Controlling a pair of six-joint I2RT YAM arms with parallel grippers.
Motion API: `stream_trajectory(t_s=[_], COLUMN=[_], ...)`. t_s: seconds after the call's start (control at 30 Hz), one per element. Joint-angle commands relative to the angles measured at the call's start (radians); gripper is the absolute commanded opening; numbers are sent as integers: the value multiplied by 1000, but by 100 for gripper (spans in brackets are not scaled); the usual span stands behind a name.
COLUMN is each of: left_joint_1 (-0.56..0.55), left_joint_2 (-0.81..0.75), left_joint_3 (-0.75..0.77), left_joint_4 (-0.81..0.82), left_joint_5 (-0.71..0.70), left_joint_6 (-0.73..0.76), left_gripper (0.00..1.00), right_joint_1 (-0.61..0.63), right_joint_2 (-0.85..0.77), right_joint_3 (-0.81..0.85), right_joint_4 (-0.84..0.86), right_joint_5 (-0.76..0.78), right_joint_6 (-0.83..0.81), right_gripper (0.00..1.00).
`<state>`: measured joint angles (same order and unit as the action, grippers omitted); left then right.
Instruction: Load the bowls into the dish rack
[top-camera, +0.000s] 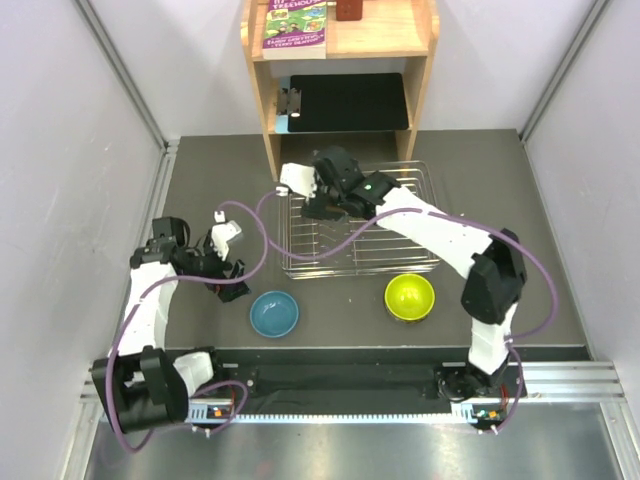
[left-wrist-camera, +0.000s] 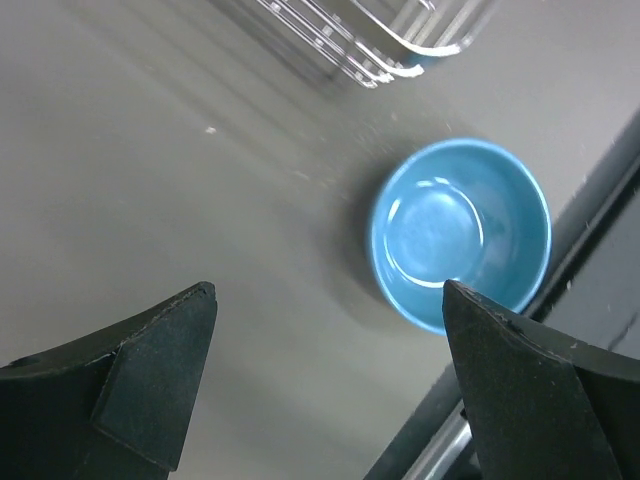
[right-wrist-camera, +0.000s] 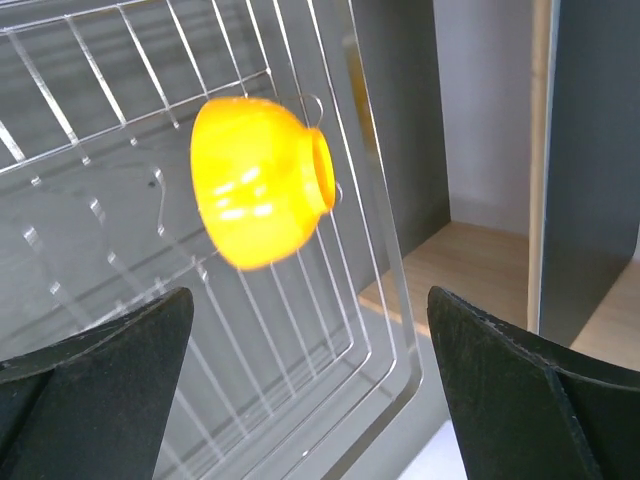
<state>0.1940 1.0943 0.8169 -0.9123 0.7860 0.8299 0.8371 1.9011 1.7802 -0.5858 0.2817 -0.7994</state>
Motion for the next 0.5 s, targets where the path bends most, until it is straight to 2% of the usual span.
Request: stream_trajectory(t_s=[0.0, 0.23, 0.43, 0.47], left_joint_1=[-8, -67, -172, -218], left_joint_2=[41, 118, 124, 130], left_joint_3=[28, 22, -36, -50], left_joint_4=[-119, -132, 4, 18], left_joint_5=[-1, -76, -174, -186], left_joint_6=[152, 146, 22, 3], left_gripper=[98, 96, 95, 95], right_joint_1=[19, 14, 4, 2], right_joint_2=[-170, -370, -476, -488], right_joint_3=[-102, -271, -390, -421], right_joint_4=[29, 81, 113, 119], right_joint_5=[-53, -58, -68, -72], right_joint_6=[75, 75, 77, 75], right_gripper=[100, 100, 100, 100])
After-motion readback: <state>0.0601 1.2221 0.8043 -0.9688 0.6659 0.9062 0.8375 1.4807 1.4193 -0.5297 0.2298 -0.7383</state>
